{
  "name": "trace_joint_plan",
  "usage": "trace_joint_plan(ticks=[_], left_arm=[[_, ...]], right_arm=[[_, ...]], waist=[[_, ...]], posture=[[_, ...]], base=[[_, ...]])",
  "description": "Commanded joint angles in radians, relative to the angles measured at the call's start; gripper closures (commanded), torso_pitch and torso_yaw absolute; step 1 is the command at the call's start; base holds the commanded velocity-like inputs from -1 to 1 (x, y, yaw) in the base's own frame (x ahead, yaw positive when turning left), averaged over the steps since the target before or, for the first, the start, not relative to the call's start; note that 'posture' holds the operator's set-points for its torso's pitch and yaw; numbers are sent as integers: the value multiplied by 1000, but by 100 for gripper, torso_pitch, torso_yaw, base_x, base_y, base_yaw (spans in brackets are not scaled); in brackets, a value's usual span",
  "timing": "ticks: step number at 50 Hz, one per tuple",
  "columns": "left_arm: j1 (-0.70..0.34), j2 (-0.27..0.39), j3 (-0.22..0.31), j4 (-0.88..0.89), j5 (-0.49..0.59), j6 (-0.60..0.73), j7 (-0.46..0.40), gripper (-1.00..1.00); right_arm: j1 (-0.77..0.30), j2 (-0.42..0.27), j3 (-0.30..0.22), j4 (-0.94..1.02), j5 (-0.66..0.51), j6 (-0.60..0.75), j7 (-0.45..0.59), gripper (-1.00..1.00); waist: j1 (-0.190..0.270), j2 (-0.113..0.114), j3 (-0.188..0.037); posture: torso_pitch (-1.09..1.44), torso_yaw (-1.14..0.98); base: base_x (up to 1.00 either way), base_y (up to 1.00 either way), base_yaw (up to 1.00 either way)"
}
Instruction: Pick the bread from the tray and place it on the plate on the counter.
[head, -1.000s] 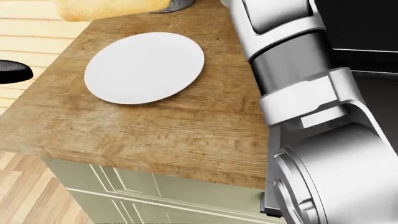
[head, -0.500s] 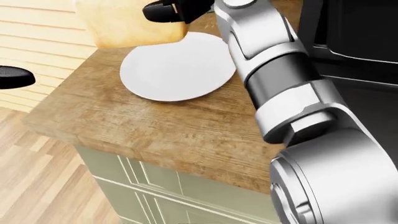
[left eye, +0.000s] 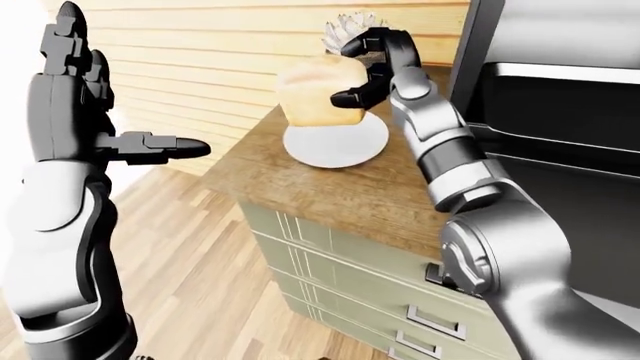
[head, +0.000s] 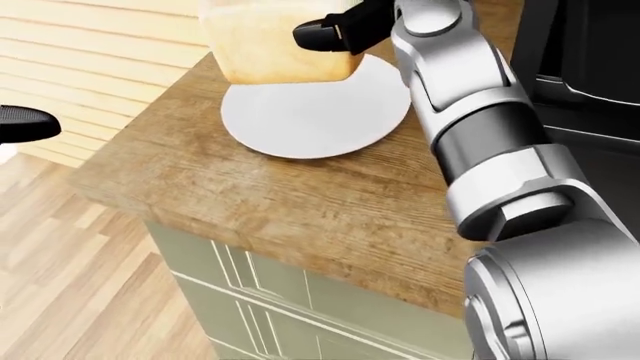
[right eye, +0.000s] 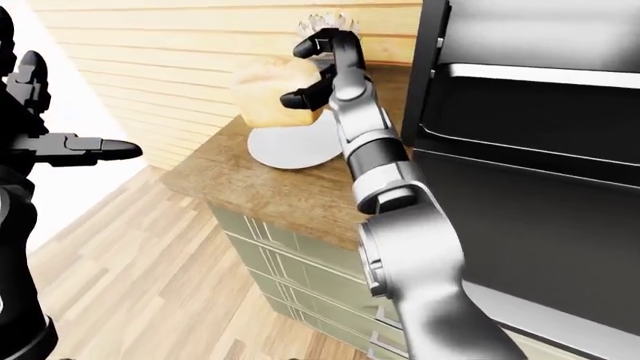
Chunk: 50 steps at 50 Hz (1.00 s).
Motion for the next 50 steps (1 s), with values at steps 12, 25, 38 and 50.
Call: trace_joint_plan(ticks=[12, 25, 38, 50], left_arm=[[-52, 22, 3, -13, 11, -21, 3, -100], [-46, 18, 4, -13, 16, -27, -1, -100], [-33, 19, 12, -22, 15, -28, -3, -100], [-25, 23, 19, -33, 15, -22, -5, -100]], right_arm=[[-20, -36, -6, -37, -18, -48, -22, 100], [24, -34, 6, -30, -70, -121, -16, 100], [41, -21, -14, 3, -57, -193, -65, 100], [51, -15, -14, 36, -43, -214, -100, 100]], waist=[[6, -1, -31], [7, -4, -32], [9, -5, -34], [10, -5, -34]], posture=[[0, 61], [0, 61], [0, 61], [0, 61]], base=[[0, 0, 0], [0, 0, 0], [0, 0, 0], [0, 0, 0]])
